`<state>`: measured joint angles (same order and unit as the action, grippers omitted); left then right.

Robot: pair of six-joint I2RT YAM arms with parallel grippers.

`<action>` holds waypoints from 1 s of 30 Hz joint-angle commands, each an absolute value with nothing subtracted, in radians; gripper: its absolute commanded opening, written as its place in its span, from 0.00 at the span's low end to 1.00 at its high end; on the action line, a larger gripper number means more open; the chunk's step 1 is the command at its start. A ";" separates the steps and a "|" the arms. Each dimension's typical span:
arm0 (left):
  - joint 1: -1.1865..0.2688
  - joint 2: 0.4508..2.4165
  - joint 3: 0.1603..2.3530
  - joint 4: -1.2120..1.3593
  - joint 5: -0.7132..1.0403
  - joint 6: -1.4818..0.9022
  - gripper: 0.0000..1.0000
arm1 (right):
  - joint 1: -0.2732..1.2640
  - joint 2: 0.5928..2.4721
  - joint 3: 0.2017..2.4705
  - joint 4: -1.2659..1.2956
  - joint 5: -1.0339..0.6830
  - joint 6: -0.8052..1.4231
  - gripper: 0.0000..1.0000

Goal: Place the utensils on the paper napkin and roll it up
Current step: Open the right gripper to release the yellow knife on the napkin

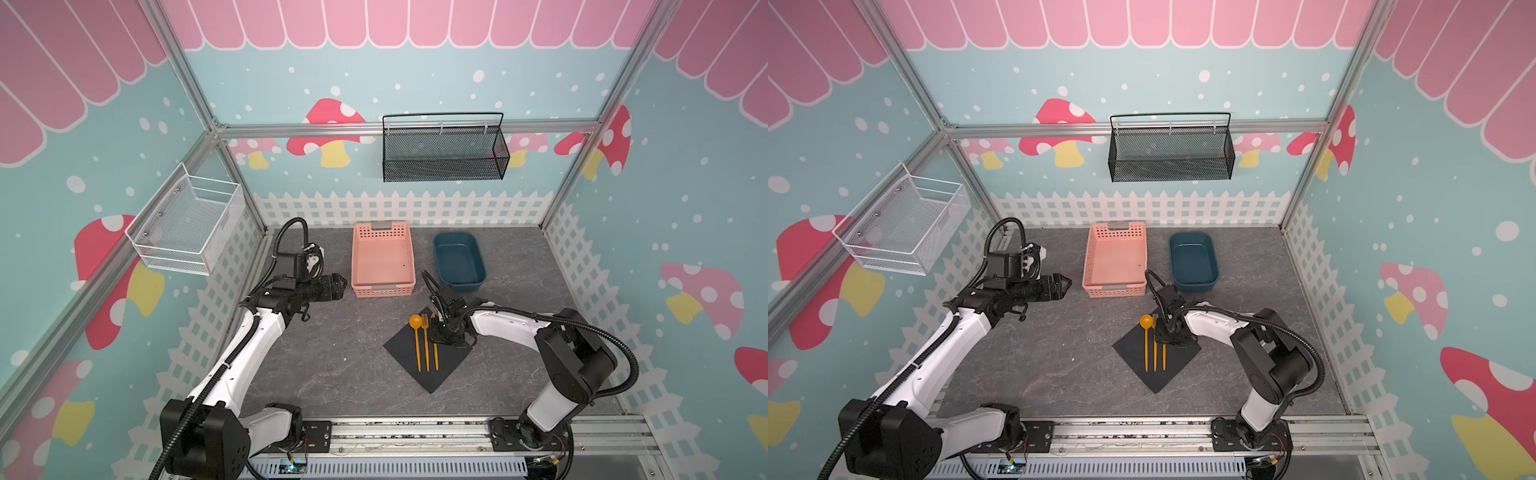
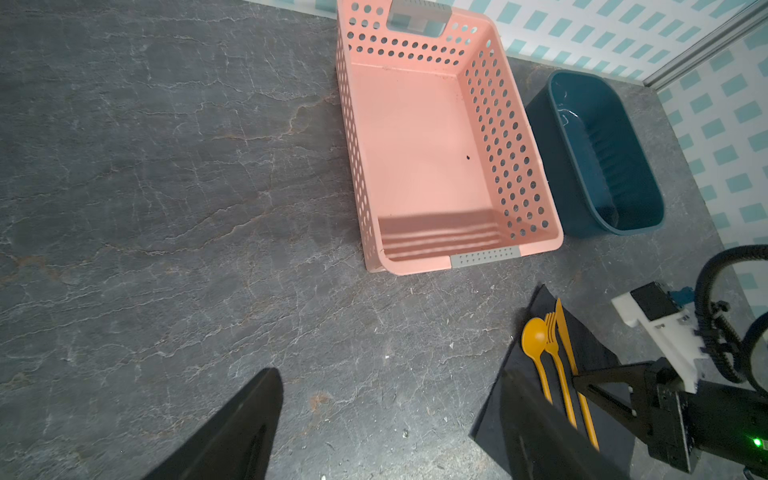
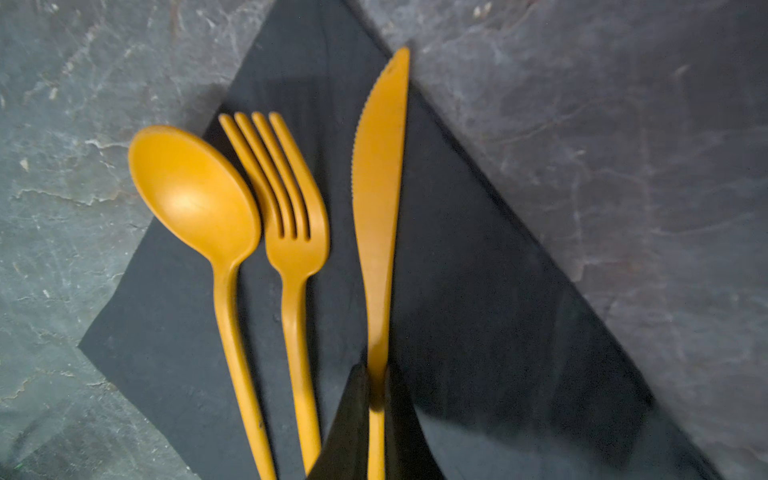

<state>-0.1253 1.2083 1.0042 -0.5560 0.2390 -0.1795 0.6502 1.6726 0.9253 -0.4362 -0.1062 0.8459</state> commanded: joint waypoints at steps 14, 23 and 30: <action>-0.120 1.211 0.999 -0.548 0.238 -0.181 0.84 | 0.659 1.673 0.944 -0.439 -0.110 0.851 0.07; -0.120 1.212 1.000 -0.547 0.240 -0.181 0.84 | 0.658 1.678 0.945 -0.435 -0.110 0.851 0.12; -0.119 1.213 1.002 -0.548 0.241 -0.181 0.84 | 0.658 1.677 0.947 -0.437 -0.109 0.851 0.18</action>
